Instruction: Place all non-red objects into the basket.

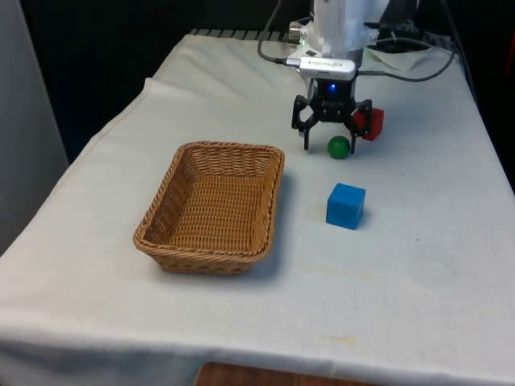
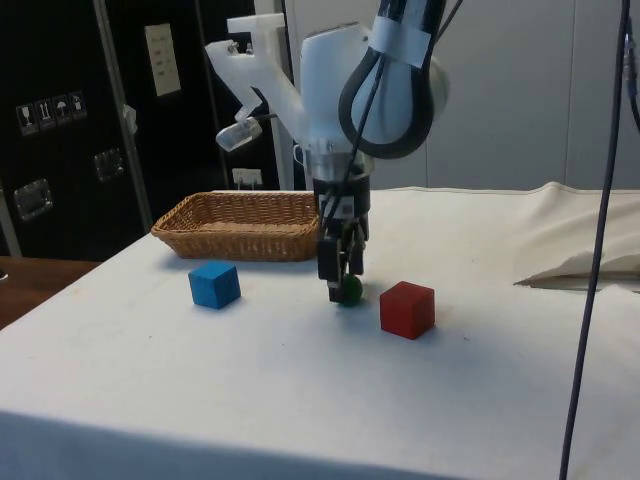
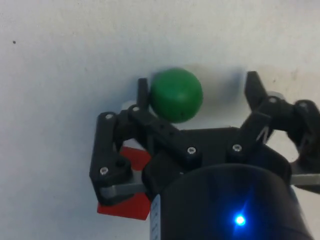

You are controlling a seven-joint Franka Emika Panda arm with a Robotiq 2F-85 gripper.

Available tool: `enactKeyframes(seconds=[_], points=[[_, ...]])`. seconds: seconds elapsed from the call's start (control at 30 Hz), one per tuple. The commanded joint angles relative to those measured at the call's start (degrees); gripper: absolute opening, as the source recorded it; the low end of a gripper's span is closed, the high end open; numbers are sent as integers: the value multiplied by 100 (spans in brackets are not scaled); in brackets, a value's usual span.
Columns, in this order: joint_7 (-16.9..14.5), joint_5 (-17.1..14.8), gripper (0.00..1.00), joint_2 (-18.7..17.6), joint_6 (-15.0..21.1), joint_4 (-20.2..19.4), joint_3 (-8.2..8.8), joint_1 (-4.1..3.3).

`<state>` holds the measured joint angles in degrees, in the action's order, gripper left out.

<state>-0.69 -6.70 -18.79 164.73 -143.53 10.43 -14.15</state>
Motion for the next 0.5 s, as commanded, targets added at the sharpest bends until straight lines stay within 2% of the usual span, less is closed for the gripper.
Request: enactKeyframes(seconds=[0.0, 0.03, 0.17, 0.2, 0.33, 0.37, 0.4, 0.47], points=[[0, 0, 68, -6, 6, 0, 0, 0], [-120, -172, 68, 23, 63, -23, -172, 109], [-115, -166, 22, 11, 74, -23, -160, 109], [-109, -160, 0, 11, 80, -23, -160, 103], [-109, -160, 0, 6, 80, -23, -160, 103], [0, 0, 0, -11, 6, 0, 0, 0], [-109, -160, 0, 6, 80, -23, -160, 103], [-103, -155, 0, 6, 80, -23, -155, 103]])
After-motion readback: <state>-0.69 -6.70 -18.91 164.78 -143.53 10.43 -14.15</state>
